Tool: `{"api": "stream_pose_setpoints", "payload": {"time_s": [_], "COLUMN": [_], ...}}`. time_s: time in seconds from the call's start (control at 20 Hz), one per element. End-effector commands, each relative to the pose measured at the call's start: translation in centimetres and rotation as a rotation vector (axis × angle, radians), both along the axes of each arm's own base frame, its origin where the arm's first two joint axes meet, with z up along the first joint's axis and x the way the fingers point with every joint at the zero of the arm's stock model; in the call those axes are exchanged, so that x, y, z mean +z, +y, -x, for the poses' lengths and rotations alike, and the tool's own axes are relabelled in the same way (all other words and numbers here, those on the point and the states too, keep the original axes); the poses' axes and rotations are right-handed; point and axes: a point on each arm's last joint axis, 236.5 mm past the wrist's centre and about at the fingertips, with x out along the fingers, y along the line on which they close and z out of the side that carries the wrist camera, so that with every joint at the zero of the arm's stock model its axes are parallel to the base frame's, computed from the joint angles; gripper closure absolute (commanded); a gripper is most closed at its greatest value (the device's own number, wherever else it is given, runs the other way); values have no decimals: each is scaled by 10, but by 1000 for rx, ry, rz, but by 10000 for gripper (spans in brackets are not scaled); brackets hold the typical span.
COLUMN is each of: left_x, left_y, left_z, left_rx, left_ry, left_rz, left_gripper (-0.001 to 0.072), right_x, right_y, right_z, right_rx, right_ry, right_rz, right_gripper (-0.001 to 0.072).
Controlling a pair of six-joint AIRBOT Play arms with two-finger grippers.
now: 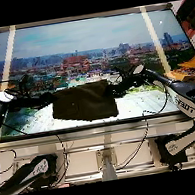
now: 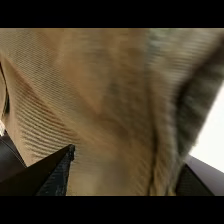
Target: Fold the clothes and pants, and hang the long-sleeved shirts on hangers.
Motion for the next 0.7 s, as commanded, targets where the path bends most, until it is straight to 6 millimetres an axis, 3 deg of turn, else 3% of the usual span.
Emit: {"api": "stream_pose_setpoints", "payload": {"time_s": [0.0, 0.15, 0.25, 0.3, 0.35, 0.4, 0.55, 0.65], "left_x": [2, 2, 2, 2, 2, 2, 3, 7], "left_y": [-3, -3, -3, -3, -3, -3, -4, -7], "left_z": [-2, -2, -2, -2, -2, -2, -2, -4], "left_rx": [7, 7, 7, 7, 7, 7, 9, 17], "left_ry": [-3, -4, -4, -4, -4, -4, -5, -11], "left_rz": [18, 18, 18, 18, 18, 18, 22, 42], "left_gripper": [149, 149, 149, 149, 149, 149, 149, 148], "right_x": [2, 17, 27, 32, 37, 43, 70, 98], "right_y": [19, 38, 50, 54, 58, 60, 60, 46], "right_z": [6, 0, -9, -15, -22, -31, -58, -82], "right_rx": [66, 132, 164, 174, 172, 162, 189, 203], "right_ry": [-20, -107, -175, -214, -244, -274, -393, -514], "right_rz": [3, -31, -45, -50, -52, -54, -45, 4], "right_gripper": [26, 55, 146, 283, 517, 685, 696, 696]}}
